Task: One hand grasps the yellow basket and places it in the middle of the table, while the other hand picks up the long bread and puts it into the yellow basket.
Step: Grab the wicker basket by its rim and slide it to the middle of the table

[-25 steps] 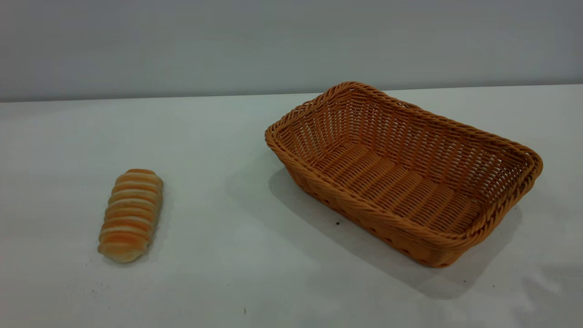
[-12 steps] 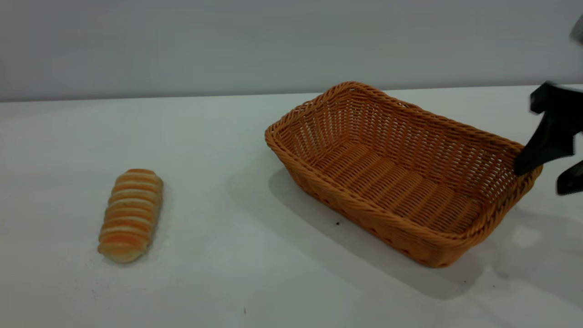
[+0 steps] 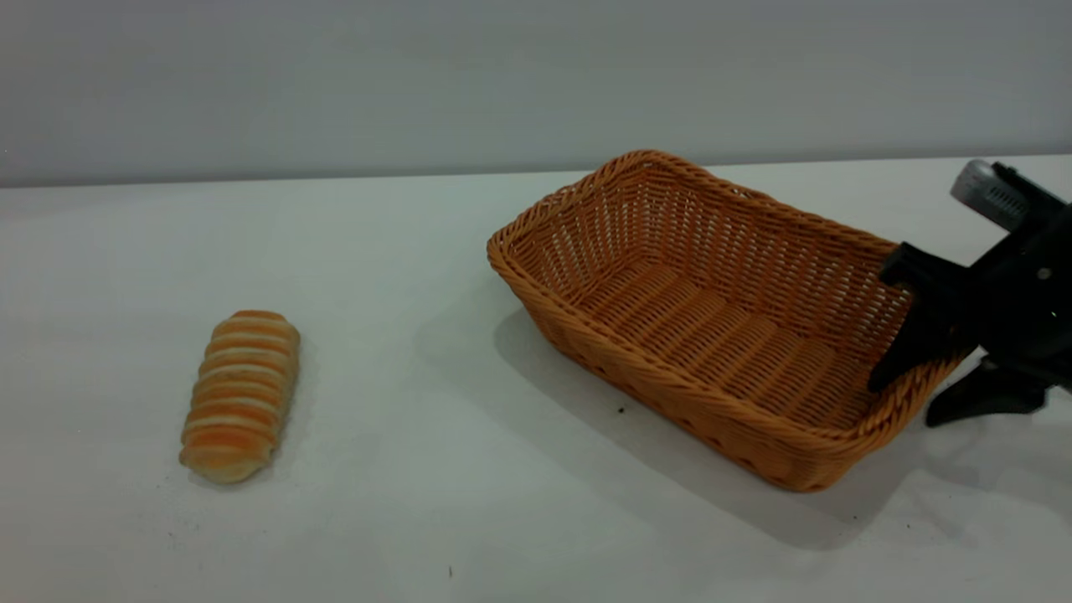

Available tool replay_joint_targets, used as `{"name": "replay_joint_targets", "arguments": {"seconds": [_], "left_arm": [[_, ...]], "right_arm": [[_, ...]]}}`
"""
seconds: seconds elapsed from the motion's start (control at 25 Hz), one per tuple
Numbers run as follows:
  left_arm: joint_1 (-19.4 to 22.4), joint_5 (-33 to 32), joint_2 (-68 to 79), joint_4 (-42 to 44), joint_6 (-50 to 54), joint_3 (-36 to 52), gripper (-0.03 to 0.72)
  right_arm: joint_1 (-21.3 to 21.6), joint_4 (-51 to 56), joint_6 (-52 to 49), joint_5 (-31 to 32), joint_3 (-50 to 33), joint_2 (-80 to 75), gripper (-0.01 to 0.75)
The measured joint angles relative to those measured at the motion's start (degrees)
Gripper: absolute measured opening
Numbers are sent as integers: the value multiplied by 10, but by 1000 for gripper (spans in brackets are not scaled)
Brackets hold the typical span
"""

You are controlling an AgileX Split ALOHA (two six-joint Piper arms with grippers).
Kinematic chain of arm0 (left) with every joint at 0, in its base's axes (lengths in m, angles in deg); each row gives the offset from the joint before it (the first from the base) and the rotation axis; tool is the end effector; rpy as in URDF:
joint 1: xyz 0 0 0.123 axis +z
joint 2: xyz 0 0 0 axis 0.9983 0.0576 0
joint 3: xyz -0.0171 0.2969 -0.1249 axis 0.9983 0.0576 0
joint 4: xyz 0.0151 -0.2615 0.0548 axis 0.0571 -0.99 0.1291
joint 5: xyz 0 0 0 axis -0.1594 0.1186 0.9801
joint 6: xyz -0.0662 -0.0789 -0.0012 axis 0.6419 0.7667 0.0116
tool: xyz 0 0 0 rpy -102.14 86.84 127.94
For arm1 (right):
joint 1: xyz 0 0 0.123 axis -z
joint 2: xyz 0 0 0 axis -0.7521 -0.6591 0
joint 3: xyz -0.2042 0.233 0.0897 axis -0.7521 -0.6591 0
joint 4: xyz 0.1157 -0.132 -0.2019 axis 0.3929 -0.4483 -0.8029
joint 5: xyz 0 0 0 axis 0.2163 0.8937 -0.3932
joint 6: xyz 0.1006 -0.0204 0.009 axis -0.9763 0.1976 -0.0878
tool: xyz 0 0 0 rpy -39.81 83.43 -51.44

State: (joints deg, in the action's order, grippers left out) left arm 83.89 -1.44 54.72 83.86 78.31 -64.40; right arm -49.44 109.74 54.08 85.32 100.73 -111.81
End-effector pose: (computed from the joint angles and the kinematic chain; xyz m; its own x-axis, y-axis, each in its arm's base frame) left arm 0.0660 0.0001 0.3430 -0.4720 0.0058 -0.8816 0.0122 0.9999 0.0000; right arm 0.3623 0.0355 0.0522 -0.8591 0.4994 -0.1119 0.4175 0.8104 0.4110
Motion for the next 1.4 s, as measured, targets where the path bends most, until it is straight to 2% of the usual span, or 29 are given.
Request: {"name": "replay_joint_targets", "arguments": {"seconds": [0.16, 0.32, 0.48, 0.68, 0.88, 1.0, 1.16, 1.28, 1.4], "left_arm": [[0, -1, 0, 0, 0, 0, 500], [0, -2, 0, 0, 0, 0, 500], [0, -2, 0, 0, 0, 0, 500], [0, -2, 0, -1, 0, 0, 500], [0, -6, 0, -2, 0, 0, 500], [0, -8, 0, -2, 0, 0, 500], [0, -13, 0, -2, 0, 0, 500], [0, -14, 0, -2, 0, 0, 500], [0, -15, 0, -2, 0, 0, 500]], "right_arm": [[-7, 15, -6, 8, 11, 1, 110], [-18, -43, 9, 32, 26, 19, 108], [-27, -119, -29, 92, 78, 27, 108], [-84, -227, -111, 129, 140, 15, 108], [-127, -245, -146, 148, 208, -34, 110], [-140, -245, -151, 154, 233, -57, 148], [-140, -243, -155, 164, 241, -62, 318], [-122, -242, -157, 185, 246, -60, 441], [-88, -245, -157, 228, 254, -42, 506]]}}
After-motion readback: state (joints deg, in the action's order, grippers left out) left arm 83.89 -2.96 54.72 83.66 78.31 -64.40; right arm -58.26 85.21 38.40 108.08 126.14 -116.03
